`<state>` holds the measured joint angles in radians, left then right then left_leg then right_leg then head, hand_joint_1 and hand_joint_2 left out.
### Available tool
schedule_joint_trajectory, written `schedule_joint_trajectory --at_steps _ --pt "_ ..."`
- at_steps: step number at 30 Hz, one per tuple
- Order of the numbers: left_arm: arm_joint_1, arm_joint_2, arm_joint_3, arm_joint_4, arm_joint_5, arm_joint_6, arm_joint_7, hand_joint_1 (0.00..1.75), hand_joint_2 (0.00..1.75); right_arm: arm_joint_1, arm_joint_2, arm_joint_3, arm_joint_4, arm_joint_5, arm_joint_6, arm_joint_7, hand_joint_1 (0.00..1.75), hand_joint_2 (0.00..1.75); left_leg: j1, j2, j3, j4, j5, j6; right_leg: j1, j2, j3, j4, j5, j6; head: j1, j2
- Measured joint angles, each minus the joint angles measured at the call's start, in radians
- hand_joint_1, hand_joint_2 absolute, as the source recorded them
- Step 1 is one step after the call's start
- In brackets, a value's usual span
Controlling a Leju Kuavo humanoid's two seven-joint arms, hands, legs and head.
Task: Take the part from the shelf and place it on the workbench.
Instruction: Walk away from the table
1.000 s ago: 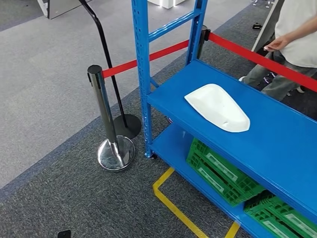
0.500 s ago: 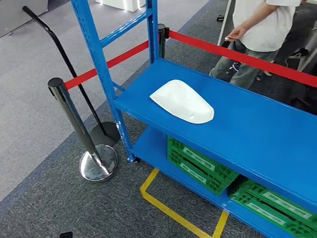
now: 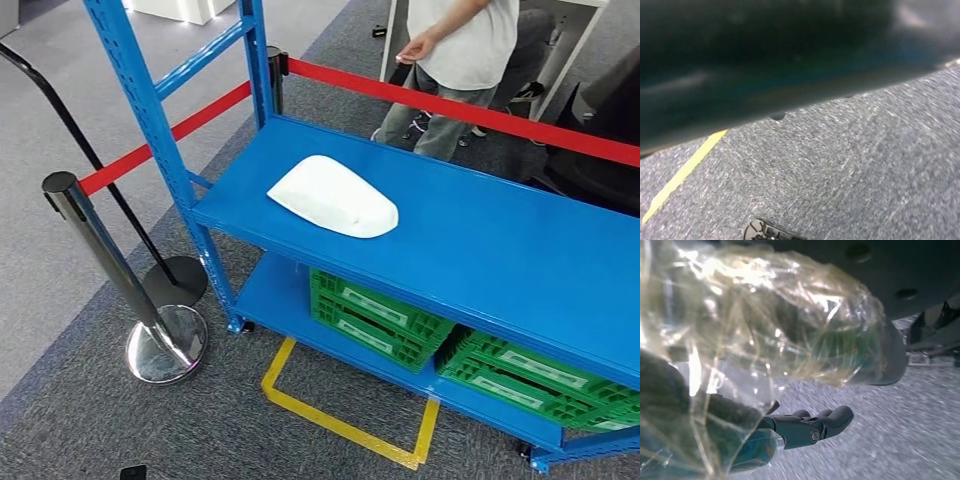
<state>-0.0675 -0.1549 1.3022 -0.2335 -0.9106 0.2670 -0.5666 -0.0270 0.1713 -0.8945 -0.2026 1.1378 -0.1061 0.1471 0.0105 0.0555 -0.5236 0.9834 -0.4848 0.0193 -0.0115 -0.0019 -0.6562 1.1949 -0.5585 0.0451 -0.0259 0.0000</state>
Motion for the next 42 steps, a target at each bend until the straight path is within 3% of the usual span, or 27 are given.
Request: schedule_joint_trajectory --at_steps 2,3,7,9,12,13,14,16,17,19,22,24,25,27,28,29,30,32,34,38,40,42 --pt "-0.002 -0.001 -0.001 0.000 -0.002 0.000 0.001 0.00 0.00 0.000 0.000 0.000 0.000 0.002 -0.002 0.005 0.00 0.00 -0.003 0.011 0.004 0.002 -0.005 -0.008 0.001 -0.019 0.080 -0.139 0.052 -0.008 -0.001 0.000" --pt "-0.004 -0.001 -0.001 0.000 -0.002 0.000 0.001 0.00 0.00 -0.001 0.000 0.000 0.000 0.005 -0.004 0.008 0.00 0.00 -0.005 0.014 0.006 0.003 -0.006 -0.013 0.003 -0.024 0.105 -0.179 0.062 -0.014 -0.002 0.000" --pt "-0.009 -0.002 -0.002 0.000 -0.007 0.000 0.002 0.00 1.75 0.002 0.000 0.000 0.000 0.016 -0.008 0.018 0.00 0.00 -0.005 0.013 0.007 0.010 -0.013 -0.033 0.005 -0.019 0.116 -0.199 0.067 -0.037 -0.004 0.000" --pt "-0.009 -0.001 -0.002 0.000 -0.011 0.000 0.003 0.00 1.75 -0.001 0.000 0.000 0.000 0.021 -0.010 0.023 0.00 0.00 -0.001 -0.014 -0.016 0.068 -0.055 -0.044 0.001 -0.015 0.119 -0.203 0.071 -0.049 -0.010 0.000" --pt "-0.004 -0.002 -0.002 0.000 -0.014 0.000 0.004 0.00 1.75 -0.005 0.001 0.000 0.000 0.031 -0.015 0.037 0.00 0.00 0.002 -0.043 -0.102 0.253 -0.143 -0.051 0.002 -0.005 0.116 -0.203 0.072 -0.056 -0.014 0.000" --pt "-0.002 -0.002 -0.003 0.000 -0.015 -0.001 0.004 0.00 1.75 -0.005 0.001 0.000 0.000 0.036 -0.015 0.043 0.00 0.44 0.002 -0.045 -0.118 0.285 -0.144 -0.051 0.003 -0.001 0.116 -0.203 0.072 -0.057 -0.014 0.000" --pt "-0.001 -0.002 -0.003 0.000 -0.018 -0.003 0.004 0.00 1.75 -0.004 0.001 0.000 0.000 0.041 -0.016 0.049 0.00 0.87 0.002 -0.045 -0.117 0.278 -0.125 -0.049 0.004 0.004 0.117 -0.202 0.072 -0.057 -0.014 0.000" --pt "0.000 0.000 -0.007 0.000 -0.023 -0.009 0.003 0.00 1.75 -0.005 0.002 0.000 0.000 0.052 -0.017 0.056 0.00 1.75 0.002 -0.048 -0.071 0.169 -0.047 -0.041 0.005 0.012 0.119 -0.202 0.072 -0.056 -0.015 0.000" --pt "0.000 0.001 -0.009 0.000 -0.026 -0.012 0.003 0.00 1.75 -0.005 0.003 0.001 0.000 0.056 -0.016 0.057 0.00 1.75 0.001 -0.051 -0.042 0.103 -0.017 -0.036 0.007 0.015 0.119 -0.200 0.071 -0.054 -0.015 0.000" --pt "-0.003 0.002 -0.015 0.000 -0.030 -0.017 0.001 0.00 1.75 -0.006 0.004 0.002 0.000 0.061 -0.015 0.062 0.00 1.75 -0.002 -0.056 -0.011 0.024 0.004 -0.028 0.010 0.017 0.115 -0.197 0.071 -0.046 -0.014 0.000" --pt "-0.002 0.001 -0.019 0.000 -0.032 -0.019 0.000 0.00 1.75 -0.006 0.005 0.002 0.000 0.063 -0.011 0.067 0.00 1.75 -0.003 -0.055 -0.009 0.006 0.005 -0.016 0.009 0.017 0.108 -0.197 0.071 -0.029 -0.013 0.000" --pt "-0.001 0.002 -0.029 0.000 -0.027 -0.022 0.002 0.00 1.75 -0.004 0.005 0.007 0.000 0.056 -0.012 0.066 0.00 1.75 0.001 -0.052 -0.008 -0.002 0.011 -0.004 0.007 0.014 0.083 -0.148 0.037 -0.020 -0.007 0.000" --pt "-0.001 0.004 -0.041 0.000 -0.020 -0.026 0.005 0.00 1.75 -0.002 0.004 0.014 0.000 0.047 -0.013 0.066 0.00 1.75 0.002 -0.049 -0.009 -0.003 0.013 -0.001 0.006 0.013 0.056 -0.092 0.004 -0.017 -0.004 0.000" --pt "0.002 0.009 -0.076 -0.003 0.003 -0.034 0.019 0.00 0.87 0.006 0.001 0.033 0.000 0.018 -0.013 0.063 0.00 1.75 0.001 -0.046 -0.011 -0.003 0.013 0.001 0.004 0.012 -0.006 0.045 -0.057 -0.011 -0.001 0.000" --pt "0.003 0.012 -0.094 -0.005 0.017 -0.037 0.028 0.00 0.44 0.013 -0.001 0.044 0.000 0.000 -0.012 0.060 0.00 1.75 0.000 -0.044 -0.011 -0.003 0.013 0.001 0.003 0.012 -0.024 0.086 -0.067 -0.009 -0.001 0.000" --pt "0.003 0.014 -0.112 -0.008 0.032 -0.041 0.037 0.00 0.00 0.020 -0.003 0.055 0.000 -0.019 -0.010 0.056 0.00 1.75 0.000 -0.043 -0.011 -0.002 0.013 0.001 0.002 0.012 -0.025 0.090 -0.057 -0.008 0.000 0.000" --pt "0.003 0.016 -0.131 -0.013 0.047 -0.045 0.046 0.00 0.00 0.027 -0.005 0.067 0.000 -0.039 -0.008 0.053 0.00 1.75 0.001 -0.043 -0.009 -0.002 0.012 0.000 0.001 0.011 -0.004 0.049 -0.029 -0.008 0.000 0.000" --pt "0.003 0.020 -0.170 -0.024 0.078 -0.053 0.065 0.00 0.00 0.040 -0.010 0.092 0.000 -0.080 -0.005 0.045 0.00 1.75 -0.001 -0.043 -0.006 0.000 0.009 -0.006 -0.001 0.004 0.070 -0.096 0.035 -0.008 0.000 0.000" --pt "0.003 0.027 -0.210 -0.035 0.111 -0.061 0.084 0.00 0.00 0.049 -0.015 0.118 0.000 -0.121 -0.002 0.038 0.00 1.75 -0.004 -0.042 -0.007 0.005 0.006 -0.017 0.000 0.001 0.120 -0.187 0.058 -0.015 -0.002 0.000" --pt "0.008 0.040 -0.291 -0.049 0.175 -0.077 0.122 0.00 0.00 0.066 -0.023 0.174 -0.001 -0.202 0.007 0.024 0.00 1.75 -0.001 -0.044 -0.013 0.020 -0.004 -0.037 0.003 0.002 0.123 -0.195 0.059 -0.039 -0.004 0.000" --pt "0.017 0.045 -0.333 -0.052 0.207 -0.086 0.141 0.00 0.00 0.068 -0.028 0.204 -0.004 -0.243 0.012 0.016 0.00 1.75 0.001 -0.046 -0.047 0.100 -0.058 -0.046 0.000 0.001 0.123 -0.198 0.062 -0.052 -0.007 0.000" --pt "0.032 0.047 -0.374 -0.053 0.240 -0.094 0.161 0.00 0.00 0.067 -0.033 0.233 -0.013 -0.284 0.015 0.009 0.00 1.75 0.001 -0.046 -0.109 0.235 -0.123 -0.049 0.003 0.001 0.120 -0.197 0.062 -0.057 -0.008 0.000"
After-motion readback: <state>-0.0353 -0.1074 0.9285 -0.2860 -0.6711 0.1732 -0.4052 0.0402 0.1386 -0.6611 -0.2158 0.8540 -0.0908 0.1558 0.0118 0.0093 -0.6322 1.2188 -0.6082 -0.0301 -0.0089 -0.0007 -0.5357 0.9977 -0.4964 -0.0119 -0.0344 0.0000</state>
